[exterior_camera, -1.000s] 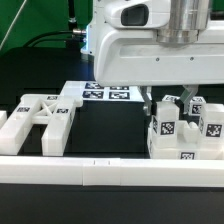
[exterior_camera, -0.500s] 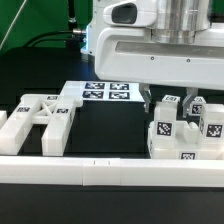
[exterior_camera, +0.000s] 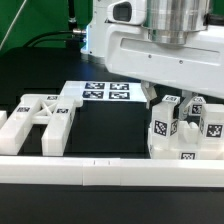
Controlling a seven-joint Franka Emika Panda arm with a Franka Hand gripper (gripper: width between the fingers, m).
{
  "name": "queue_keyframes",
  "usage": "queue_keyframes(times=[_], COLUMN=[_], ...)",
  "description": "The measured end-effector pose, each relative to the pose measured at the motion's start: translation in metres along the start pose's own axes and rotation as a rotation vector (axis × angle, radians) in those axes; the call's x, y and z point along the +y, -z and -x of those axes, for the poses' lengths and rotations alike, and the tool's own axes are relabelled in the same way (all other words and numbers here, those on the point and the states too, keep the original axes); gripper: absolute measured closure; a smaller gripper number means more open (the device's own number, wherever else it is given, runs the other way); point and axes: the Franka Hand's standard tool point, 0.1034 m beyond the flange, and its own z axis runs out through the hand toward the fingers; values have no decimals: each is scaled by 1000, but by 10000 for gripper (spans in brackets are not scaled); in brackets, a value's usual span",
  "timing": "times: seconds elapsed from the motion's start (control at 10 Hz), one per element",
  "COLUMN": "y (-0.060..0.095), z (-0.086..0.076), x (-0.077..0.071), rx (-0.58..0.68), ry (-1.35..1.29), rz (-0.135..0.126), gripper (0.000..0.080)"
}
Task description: Assemble chair
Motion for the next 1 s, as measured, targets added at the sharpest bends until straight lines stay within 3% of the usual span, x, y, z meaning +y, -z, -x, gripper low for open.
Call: queue_keyframes(times=[0.3, 0.5, 0.6, 0.7, 0.8, 1.0], y=[0, 0, 1, 2, 3, 2], z=[-1, -1, 0, -1, -3, -3], x=[-1, -1, -1, -1, -1, -1], rx=[6, 4, -2, -1, -1, -1], ry=[-220, -176, -143, -30, 96, 238], rz=[1, 3, 10, 9, 7, 7], gripper=[513, 512, 326, 326, 190, 157])
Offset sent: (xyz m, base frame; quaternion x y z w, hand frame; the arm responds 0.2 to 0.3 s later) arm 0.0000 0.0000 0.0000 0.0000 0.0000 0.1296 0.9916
